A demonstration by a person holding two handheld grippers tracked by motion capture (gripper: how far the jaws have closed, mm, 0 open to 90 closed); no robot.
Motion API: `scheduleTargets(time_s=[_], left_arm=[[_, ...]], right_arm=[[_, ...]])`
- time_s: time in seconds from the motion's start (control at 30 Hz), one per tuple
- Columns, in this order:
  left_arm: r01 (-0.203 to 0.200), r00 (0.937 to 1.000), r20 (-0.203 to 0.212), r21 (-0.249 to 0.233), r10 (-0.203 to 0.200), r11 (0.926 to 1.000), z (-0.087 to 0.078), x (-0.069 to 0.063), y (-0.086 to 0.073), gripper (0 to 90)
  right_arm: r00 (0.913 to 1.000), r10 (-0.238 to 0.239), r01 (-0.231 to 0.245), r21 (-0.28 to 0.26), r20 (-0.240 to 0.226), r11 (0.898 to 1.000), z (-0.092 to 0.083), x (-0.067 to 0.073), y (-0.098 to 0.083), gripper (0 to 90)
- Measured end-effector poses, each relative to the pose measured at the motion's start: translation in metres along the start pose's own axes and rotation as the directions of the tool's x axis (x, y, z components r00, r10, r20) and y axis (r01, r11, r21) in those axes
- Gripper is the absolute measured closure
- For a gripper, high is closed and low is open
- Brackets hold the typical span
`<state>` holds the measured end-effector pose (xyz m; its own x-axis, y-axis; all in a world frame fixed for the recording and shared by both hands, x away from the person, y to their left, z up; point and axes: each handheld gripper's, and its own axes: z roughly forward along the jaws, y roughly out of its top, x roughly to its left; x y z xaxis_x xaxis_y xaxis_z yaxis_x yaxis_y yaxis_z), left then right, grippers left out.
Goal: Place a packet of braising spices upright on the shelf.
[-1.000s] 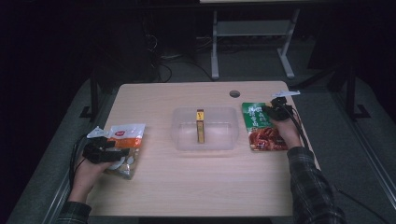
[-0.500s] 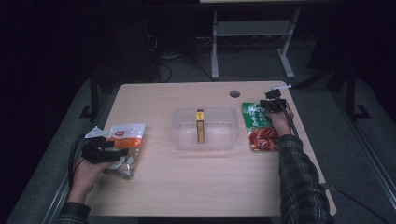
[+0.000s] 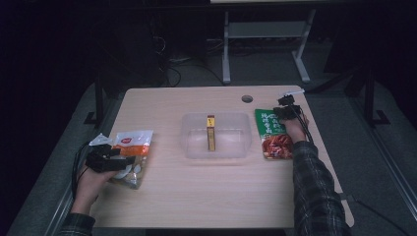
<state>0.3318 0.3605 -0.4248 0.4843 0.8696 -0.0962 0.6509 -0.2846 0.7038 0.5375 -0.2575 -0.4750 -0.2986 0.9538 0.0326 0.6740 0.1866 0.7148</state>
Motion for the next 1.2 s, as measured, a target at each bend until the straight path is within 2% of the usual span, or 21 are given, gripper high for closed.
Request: scheduleTargets(time_s=[0.3,0.43,0.57,0.7,0.9,1.1,1.2], left_arm=[[-0.003,1.0000,0.006,0.002,0.003,1.0000,0.000,-0.002,-0.001,22.2],[-0.007,0.9999,0.008,0.003,0.007,1.0000,-0.001,-0.004,-0.002,22.2],[-0.021,0.9997,0.015,0.004,0.021,0.9998,-0.001,-0.007,-0.001,22.2],[-0.027,0.9991,0.033,-0.001,0.027,0.9996,0.000,-0.015,0.002,22.2],[-0.064,0.9965,0.054,-0.008,0.064,0.9979,0.000,-0.029,0.006,22.2],[-0.099,0.9917,0.081,-0.011,0.100,0.9950,0.000,-0.046,0.007,22.2],[-0.118,0.9878,0.101,-0.012,0.119,0.9929,0.001,-0.056,0.007,22.2]], right_arm=[[0.9997,-0.024,0.024,0.027,0.000,0.999,-0.002,0.001,0.000,90.0],[0.9996,-0.023,0.023,0.027,-0.015,0.999,-0.007,0.000,-0.005,90.0],[0.9988,-0.041,0.042,0.040,-0.028,0.998,-0.013,0.000,-0.009,90.0],[0.9969,-0.063,0.066,0.057,-0.046,0.996,-0.020,0.002,-0.014,90.0],[0.9940,-0.086,0.090,0.062,-0.067,0.994,-0.032,0.005,-0.025,90.0],[0.9944,-0.070,0.074,0.048,-0.080,0.996,-0.049,0.009,-0.043,90.0],[0.9930,-0.077,0.082,0.043,-0.089,0.996,-0.059,0.011,-0.053,90.0]])
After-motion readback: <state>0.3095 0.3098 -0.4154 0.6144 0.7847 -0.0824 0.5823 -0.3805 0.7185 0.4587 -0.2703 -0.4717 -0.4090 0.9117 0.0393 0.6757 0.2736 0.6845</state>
